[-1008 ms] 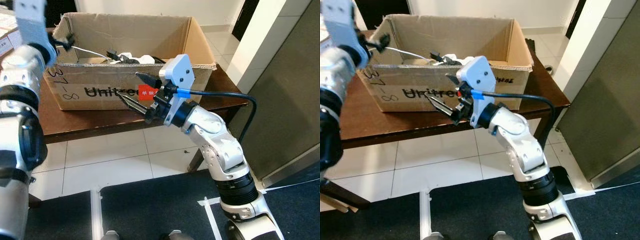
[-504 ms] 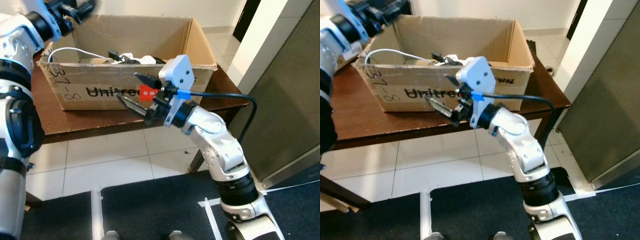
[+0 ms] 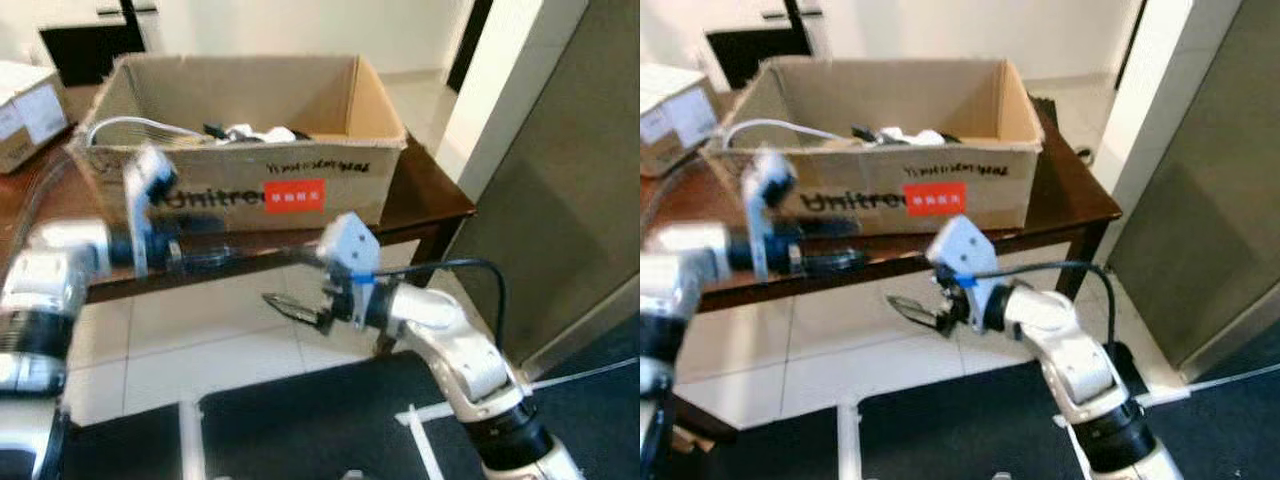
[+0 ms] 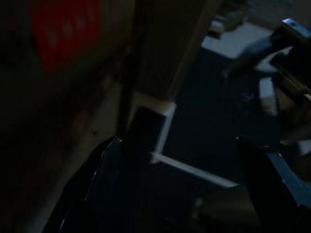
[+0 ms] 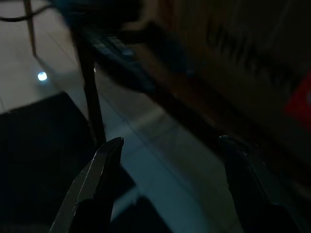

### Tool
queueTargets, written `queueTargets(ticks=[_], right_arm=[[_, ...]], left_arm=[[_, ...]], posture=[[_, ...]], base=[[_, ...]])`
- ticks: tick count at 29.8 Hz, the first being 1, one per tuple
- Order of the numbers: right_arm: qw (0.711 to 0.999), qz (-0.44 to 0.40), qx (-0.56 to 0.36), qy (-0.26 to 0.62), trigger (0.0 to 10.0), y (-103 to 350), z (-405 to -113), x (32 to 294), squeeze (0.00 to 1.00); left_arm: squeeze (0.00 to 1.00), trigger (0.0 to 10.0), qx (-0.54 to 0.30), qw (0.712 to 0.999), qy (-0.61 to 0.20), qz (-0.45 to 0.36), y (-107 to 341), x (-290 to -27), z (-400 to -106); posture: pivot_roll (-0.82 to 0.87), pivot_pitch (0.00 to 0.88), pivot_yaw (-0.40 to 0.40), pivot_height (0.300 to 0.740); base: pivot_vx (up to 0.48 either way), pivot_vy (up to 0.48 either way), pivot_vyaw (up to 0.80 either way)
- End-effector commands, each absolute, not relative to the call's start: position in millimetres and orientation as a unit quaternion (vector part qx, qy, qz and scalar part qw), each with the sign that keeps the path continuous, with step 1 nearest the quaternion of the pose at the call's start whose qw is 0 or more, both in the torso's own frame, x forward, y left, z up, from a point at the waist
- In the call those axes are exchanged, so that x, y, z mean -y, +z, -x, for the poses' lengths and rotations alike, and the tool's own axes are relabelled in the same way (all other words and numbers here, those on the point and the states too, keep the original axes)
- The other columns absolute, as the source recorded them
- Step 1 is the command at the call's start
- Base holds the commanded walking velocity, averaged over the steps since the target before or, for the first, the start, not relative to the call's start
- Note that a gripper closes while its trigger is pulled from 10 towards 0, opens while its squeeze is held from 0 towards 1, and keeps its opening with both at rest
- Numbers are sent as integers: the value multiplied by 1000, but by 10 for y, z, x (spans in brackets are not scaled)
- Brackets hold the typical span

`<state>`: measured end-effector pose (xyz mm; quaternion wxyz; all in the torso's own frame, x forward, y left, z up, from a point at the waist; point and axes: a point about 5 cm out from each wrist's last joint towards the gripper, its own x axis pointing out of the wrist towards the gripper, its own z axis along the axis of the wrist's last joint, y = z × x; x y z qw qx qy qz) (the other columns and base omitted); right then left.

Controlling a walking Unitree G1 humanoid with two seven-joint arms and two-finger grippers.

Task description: Picking trash to rubbish bin

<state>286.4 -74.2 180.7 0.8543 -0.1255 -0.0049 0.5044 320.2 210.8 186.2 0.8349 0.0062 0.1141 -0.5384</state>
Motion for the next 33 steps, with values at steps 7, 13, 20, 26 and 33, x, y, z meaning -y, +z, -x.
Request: queueTargets(ticks=[7,13,20,26,33], right_arm=[[889,161,-162,396,10000,963,-2901,1053,0],[931,147,-224,248,10000,471,-2901,1337,0],[942,112,-296,108,10000,-6,-2736,1666,0],[918,68,-392,12,10000,-430,-2355,1950,0],[887,27,-457,-53,10000,-685,-2016,2062,0]], left_arm=[[0,10000,-222,894,-390,13,721,-1771,-2843],[0,10000,-309,915,-259,19,9,-1645,-2464],[0,10000,-347,926,-144,26,-298,-1725,-2298],[0,10000,-384,920,-68,27,-529,-1885,-2106],[0,10000,-432,901,-44,13,-698,-1970,-1895]], posture=[[-18,96,1,740],[-21,94,4,740],[-18,92,12,740],[-19,90,15,740],[-25,92,20,740]], base=[[0,0,0],[0,0,0],[0,0,0],[0,0,0],[0,0,0]])
